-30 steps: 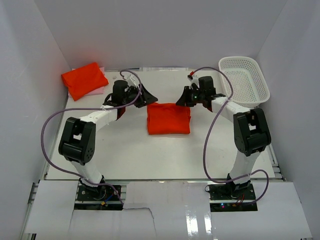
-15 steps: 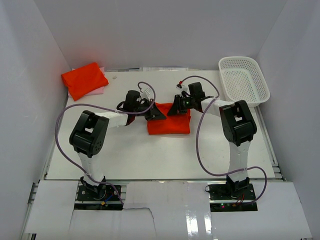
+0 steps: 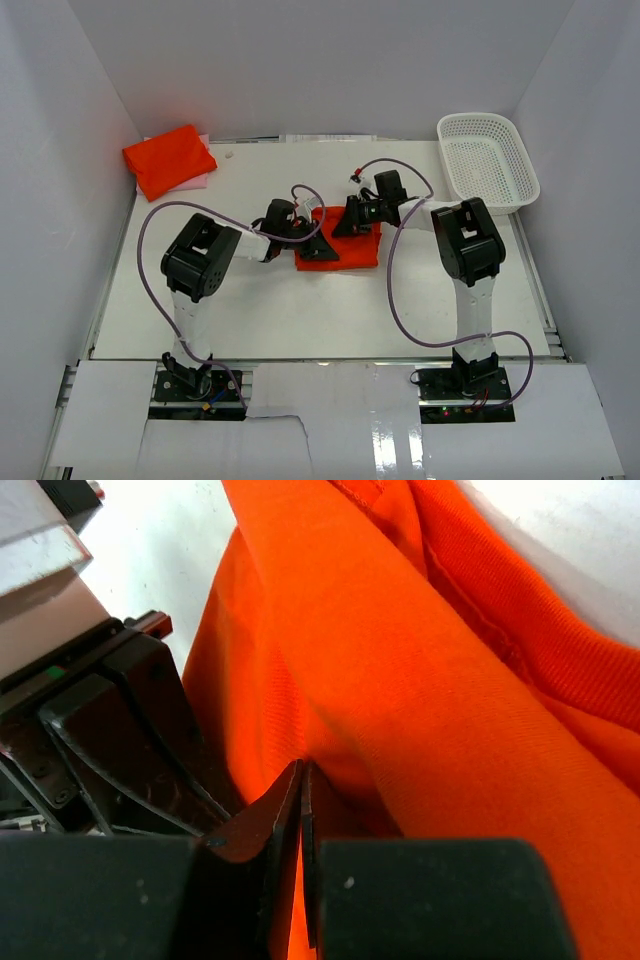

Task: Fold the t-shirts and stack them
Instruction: Smooth out wrinkles on the folded tshirt

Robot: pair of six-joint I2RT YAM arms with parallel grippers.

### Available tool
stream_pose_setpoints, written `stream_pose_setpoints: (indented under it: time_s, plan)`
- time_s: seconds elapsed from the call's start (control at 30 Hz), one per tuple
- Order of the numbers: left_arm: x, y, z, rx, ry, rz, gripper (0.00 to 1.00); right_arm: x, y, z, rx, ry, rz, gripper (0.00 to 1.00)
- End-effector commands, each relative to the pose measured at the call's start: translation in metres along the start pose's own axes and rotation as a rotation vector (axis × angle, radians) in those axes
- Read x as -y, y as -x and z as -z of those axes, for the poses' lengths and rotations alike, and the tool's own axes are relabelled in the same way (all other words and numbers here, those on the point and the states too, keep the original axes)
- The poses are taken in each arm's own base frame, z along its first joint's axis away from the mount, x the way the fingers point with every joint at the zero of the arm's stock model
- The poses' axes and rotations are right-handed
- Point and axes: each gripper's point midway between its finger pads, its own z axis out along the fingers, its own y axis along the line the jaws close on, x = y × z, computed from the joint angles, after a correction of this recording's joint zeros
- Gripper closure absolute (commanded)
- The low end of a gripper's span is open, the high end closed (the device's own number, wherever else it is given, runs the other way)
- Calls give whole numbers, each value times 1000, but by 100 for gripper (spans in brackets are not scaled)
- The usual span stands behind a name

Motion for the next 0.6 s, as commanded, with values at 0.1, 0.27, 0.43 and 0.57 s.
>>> stream_pose_setpoints:
  time_s: [0.1,0.27,0.43,0.57]
  plan:
    - [-37,-1,-11,29,76,-34,100,-8,11,-6,11,50,61,92]
    - [-49,-21,-13,0,65,8,100,1,12,-13,6,48,74,92]
    - [-52,-35,-9,-14,73,17,100,14,24,-20,22,34,109,92]
    - [-59,-48,-4,-28,92,27,100,28,37,-19,42,22,119,92]
